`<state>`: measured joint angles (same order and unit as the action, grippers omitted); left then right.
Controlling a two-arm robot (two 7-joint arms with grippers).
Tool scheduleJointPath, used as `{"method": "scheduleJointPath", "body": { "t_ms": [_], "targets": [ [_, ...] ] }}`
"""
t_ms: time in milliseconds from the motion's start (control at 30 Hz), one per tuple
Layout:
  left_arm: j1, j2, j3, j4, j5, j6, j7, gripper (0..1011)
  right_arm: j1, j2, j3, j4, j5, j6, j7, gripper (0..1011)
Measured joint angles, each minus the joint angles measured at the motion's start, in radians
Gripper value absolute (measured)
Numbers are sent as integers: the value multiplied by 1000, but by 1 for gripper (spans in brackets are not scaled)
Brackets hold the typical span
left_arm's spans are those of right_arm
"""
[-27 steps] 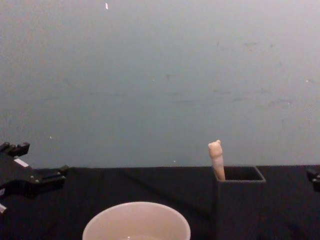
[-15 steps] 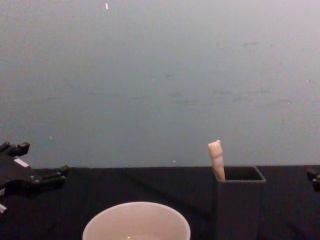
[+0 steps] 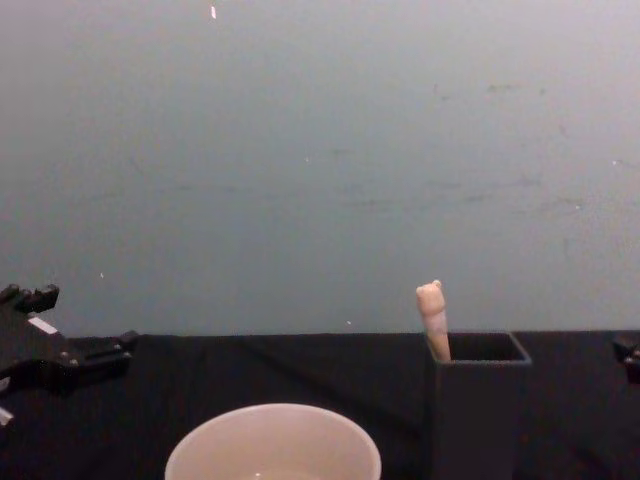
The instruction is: Pick up the stirring spoon with one hand, stir inside the cup, then place it back in its original position.
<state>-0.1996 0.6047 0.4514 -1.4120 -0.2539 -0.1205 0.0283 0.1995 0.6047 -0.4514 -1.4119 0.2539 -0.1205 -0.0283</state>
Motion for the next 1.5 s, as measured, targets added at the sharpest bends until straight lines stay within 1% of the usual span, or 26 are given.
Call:
{"method": "scheduleJointPath", "body": {
  "t_ms": [1267,1400,1500],
  "targets": [
    [0,0,0,0,0,0,0,1001,0,0,0,0,0,0,0,1000],
    [0,0,0,0,0,0,0,1001,-10,-3,16,-23,0,2,16,1000],
    [0,0,0,0,0,0,0,1001,-16,-2,26,-45,11,11,31,1000]
  ]
}}
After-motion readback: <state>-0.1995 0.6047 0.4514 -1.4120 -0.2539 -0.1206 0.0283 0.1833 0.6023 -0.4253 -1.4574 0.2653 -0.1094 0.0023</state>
